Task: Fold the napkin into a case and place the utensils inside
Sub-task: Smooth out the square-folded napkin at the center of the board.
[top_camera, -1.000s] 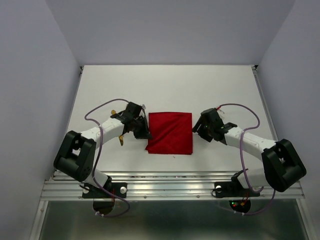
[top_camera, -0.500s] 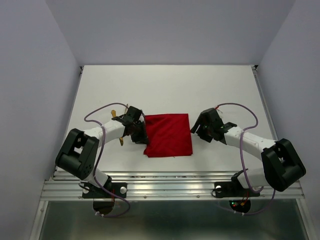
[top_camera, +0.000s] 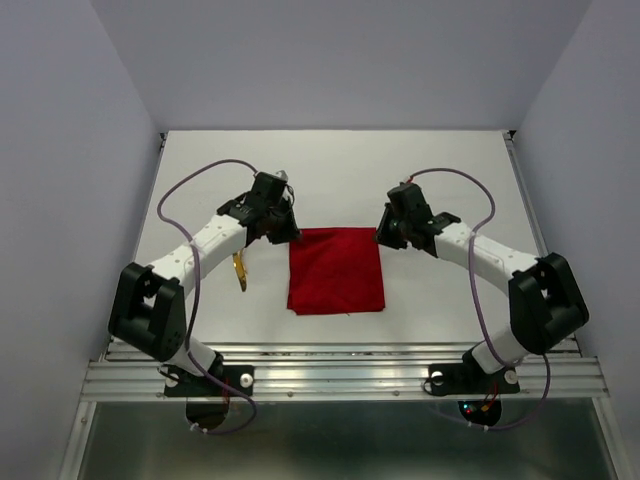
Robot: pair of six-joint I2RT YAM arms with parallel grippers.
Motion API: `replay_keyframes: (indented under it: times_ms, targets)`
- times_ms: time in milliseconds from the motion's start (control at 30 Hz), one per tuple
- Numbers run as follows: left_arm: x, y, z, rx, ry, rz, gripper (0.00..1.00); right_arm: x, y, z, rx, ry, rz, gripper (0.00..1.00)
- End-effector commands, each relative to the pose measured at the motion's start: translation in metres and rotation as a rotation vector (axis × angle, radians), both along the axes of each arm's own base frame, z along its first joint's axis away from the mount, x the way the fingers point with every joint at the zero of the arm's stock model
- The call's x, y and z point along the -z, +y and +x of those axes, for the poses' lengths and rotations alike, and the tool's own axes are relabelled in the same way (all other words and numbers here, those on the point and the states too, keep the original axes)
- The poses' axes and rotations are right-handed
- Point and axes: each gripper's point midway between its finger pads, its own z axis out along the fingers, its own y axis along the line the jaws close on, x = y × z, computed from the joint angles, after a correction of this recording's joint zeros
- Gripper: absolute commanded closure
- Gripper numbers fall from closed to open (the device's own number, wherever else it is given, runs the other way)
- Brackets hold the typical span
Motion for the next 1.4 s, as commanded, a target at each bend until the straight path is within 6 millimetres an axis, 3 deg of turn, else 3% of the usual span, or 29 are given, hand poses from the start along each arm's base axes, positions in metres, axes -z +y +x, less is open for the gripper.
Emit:
replay_keyframes:
  times_ms: [0,33,100,133,367,467,700,800,967,1067,1100,1200,1267,1367]
  targets:
    - [0.005,-0.014,0.032,0.001,-0.019,0.006,0.95,-0.017,0.022,0.028,-0.115,-0.053,-0.035,0.87]
    - [0.007,-0.015,0.038,-0.002,-0.025,0.008,1.0,-0.005,0.024,0.032,-0.121,-0.028,-0.052,0.91]
    - [0.015,-0.018,0.052,-0.013,-0.024,0.016,1.0,-0.005,0.029,0.04,-0.13,-0.031,-0.055,0.96]
    - [0.016,-0.018,0.058,-0.016,-0.028,0.015,1.0,0.004,0.026,0.045,-0.122,-0.01,-0.065,0.98]
    - [0.039,-0.008,0.082,-0.058,-0.016,0.066,1.0,0.025,0.023,0.061,-0.106,0.032,-0.079,0.98]
    - [0.054,0.0,0.085,-0.076,0.0,0.094,1.0,0.032,0.02,0.067,-0.093,0.041,-0.094,0.98]
    - [0.093,0.01,0.077,-0.08,0.068,0.133,1.0,0.071,0.007,0.072,-0.059,0.093,-0.191,0.98]
    - [0.097,0.009,0.078,-0.075,0.075,0.14,1.0,0.069,0.004,0.068,-0.062,0.099,-0.201,0.99]
    - [0.089,0.006,0.079,-0.054,0.065,0.129,1.0,0.019,0.005,0.074,-0.064,-0.006,-0.167,0.99]
    - [0.08,0.013,0.082,-0.076,0.044,0.164,1.0,0.0,0.013,0.07,-0.091,-0.033,-0.113,0.99]
    - [0.065,0.011,0.086,-0.076,0.01,0.154,1.0,-0.003,0.014,0.068,-0.097,-0.036,-0.103,0.99]
    - [0.031,0.008,0.086,-0.074,-0.062,0.125,1.0,-0.007,0.029,0.045,-0.157,-0.043,-0.098,0.99]
    - [0.023,0.01,0.081,-0.075,-0.066,0.12,1.0,0.004,0.026,0.025,-0.172,-0.012,-0.114,0.99]
    - [0.021,0.01,0.068,-0.063,-0.054,0.094,1.0,0.002,0.027,-0.003,-0.194,0.005,-0.084,0.99]
